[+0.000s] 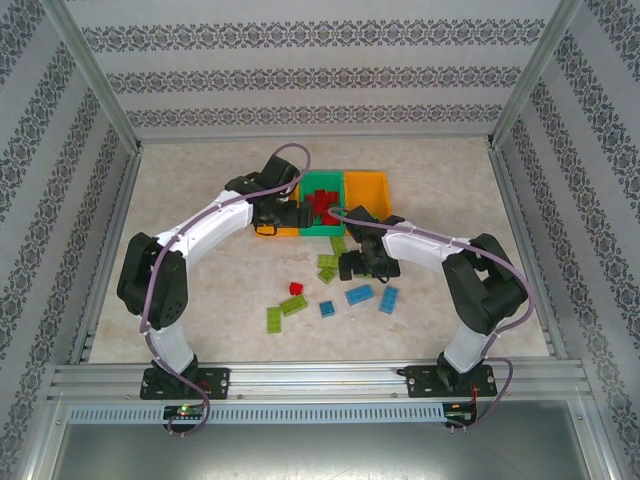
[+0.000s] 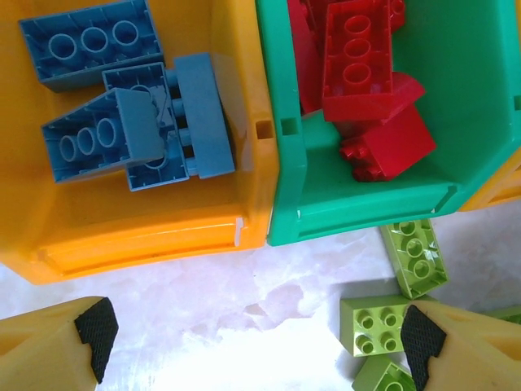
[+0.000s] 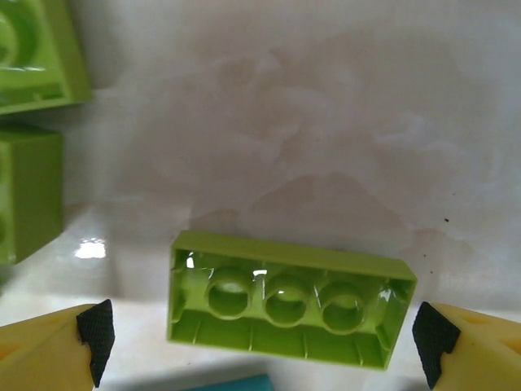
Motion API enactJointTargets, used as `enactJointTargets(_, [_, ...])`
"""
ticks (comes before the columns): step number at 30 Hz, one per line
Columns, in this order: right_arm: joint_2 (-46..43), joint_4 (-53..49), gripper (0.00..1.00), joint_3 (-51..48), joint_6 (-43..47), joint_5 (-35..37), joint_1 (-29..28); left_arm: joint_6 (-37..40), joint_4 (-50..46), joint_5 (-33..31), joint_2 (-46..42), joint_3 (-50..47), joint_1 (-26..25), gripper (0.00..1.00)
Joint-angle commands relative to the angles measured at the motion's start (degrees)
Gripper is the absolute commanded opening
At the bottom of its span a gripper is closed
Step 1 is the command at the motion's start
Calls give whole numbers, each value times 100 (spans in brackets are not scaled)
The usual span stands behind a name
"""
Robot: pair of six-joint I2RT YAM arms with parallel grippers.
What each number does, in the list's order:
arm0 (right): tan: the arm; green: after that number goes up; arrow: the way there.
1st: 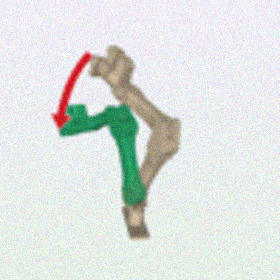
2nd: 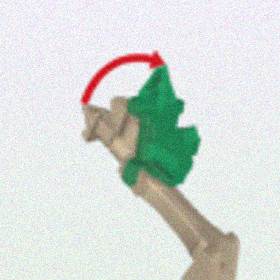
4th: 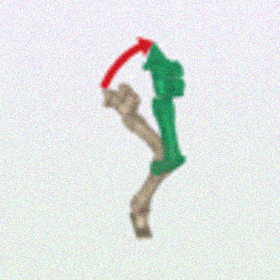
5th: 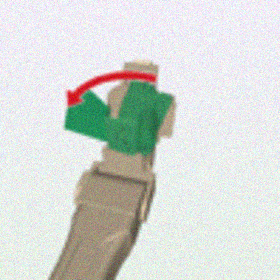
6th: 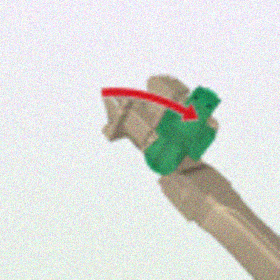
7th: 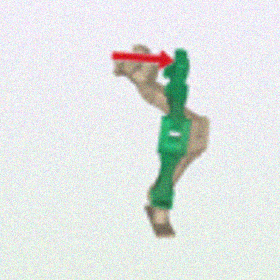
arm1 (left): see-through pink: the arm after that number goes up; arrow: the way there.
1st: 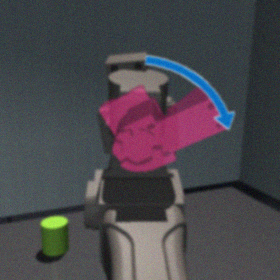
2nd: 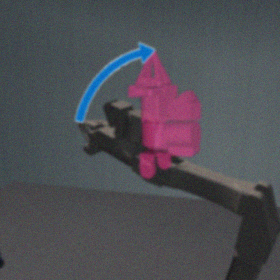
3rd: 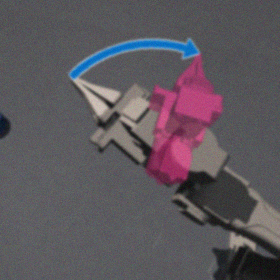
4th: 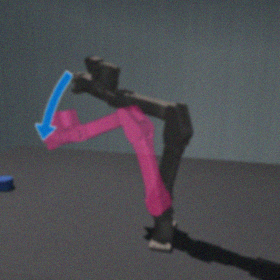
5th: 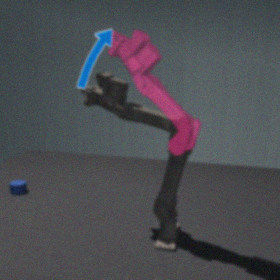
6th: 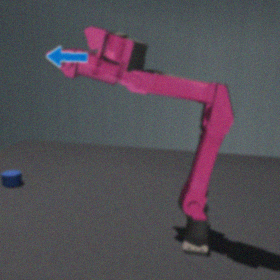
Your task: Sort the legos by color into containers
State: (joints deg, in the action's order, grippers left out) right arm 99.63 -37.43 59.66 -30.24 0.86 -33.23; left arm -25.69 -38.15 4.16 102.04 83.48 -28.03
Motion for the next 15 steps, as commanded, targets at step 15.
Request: enactJointTargets(15, [97,166,59,-173,-141,316,78,20,251,-496,-842,-727,53,99])
